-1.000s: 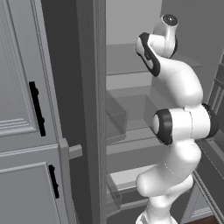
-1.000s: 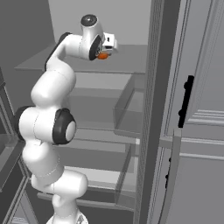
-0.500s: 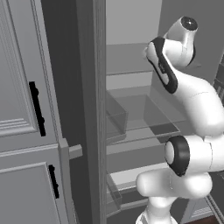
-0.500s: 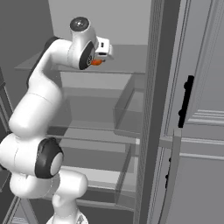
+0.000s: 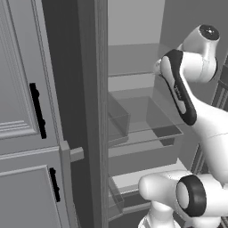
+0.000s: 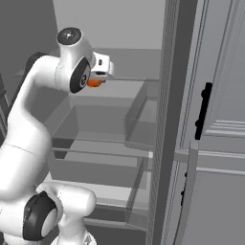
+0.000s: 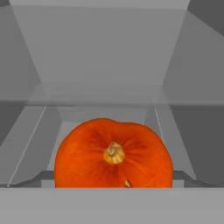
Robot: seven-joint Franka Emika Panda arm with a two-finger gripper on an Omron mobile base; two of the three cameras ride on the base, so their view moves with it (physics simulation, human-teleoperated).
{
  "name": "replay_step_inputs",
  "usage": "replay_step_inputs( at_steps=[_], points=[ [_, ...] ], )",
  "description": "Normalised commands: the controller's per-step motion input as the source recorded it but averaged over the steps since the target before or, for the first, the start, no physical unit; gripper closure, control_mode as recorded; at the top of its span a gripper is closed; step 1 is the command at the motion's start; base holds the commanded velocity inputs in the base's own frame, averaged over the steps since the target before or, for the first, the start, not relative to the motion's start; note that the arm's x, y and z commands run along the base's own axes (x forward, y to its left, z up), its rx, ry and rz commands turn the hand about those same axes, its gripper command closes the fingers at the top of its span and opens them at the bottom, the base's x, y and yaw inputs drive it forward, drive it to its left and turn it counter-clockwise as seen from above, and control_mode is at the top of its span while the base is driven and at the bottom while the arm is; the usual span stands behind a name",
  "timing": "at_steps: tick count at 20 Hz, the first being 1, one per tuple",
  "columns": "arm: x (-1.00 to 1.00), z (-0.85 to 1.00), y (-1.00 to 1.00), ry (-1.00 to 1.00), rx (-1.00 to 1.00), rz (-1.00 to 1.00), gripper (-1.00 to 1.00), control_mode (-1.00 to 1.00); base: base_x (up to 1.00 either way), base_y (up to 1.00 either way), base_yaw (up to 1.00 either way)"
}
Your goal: Place one squash and one chicken drumstick in each tupperware on the nearby counter, to pack two identical lunches.
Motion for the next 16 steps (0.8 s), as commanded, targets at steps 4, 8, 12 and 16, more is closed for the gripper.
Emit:
replay_step_inputs(
  at_steps=[4,8,12,16],
  points=[
    [-0.55,-0.71,0.17,0.32,-0.07,0.01,1.0,-1.0,0.0,0.0,0.0],
    [-0.3,-0.74,0.08,0.35,-0.05,0.0,1.0,-1.0,0.0,0.0,0.0],
    [-0.16,-0.36,0.03,0.3,-0.02,0.0,1.0,-1.0,0.0,0.0,0.0],
    [-0.23,-0.16,0.0,0.17,0.0,0.0,1.0,-1.0,0.0,0.0,0.0]
  ],
)
